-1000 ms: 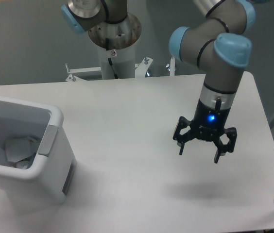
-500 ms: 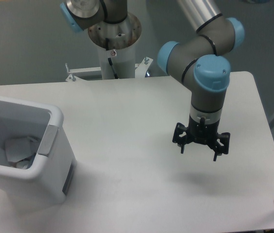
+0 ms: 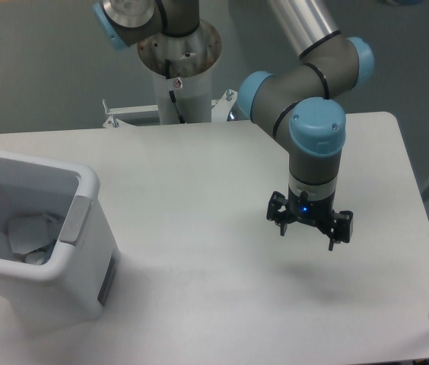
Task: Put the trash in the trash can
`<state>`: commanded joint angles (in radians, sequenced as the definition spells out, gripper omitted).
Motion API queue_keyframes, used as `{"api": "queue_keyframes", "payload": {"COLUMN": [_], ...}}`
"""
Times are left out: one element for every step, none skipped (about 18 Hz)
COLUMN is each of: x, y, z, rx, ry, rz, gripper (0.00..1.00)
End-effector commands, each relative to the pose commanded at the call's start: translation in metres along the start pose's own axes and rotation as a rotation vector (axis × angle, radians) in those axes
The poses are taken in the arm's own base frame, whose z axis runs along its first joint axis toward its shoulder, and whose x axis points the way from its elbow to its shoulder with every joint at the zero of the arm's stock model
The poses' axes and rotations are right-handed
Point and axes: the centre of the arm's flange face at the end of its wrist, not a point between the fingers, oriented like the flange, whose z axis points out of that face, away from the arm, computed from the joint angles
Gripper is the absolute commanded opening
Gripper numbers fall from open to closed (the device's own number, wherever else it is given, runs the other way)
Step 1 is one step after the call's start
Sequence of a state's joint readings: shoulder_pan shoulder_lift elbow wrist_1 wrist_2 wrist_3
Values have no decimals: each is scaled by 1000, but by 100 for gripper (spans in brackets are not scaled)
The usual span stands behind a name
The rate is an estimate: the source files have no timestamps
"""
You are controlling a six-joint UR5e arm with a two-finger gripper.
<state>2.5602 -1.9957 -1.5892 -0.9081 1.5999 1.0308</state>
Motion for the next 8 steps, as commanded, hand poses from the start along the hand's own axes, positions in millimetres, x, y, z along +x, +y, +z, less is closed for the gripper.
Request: {"api": "queue_keyframes", "payload": {"x": [1,3,5,5,5,5,5,5], "y": [0,0,-2,-2,-2,-2,-2,-2], "z": [1,3,3,4,4,5,5,5], "rx": [-4,-7,-6,-7,-7,-8,-8,-8], "ry": [1,3,5,6,6,7,7,7], "rz": [2,3,6,6,6,6,6,6], "gripper": [100,100,100,100,100,100,100,100]}}
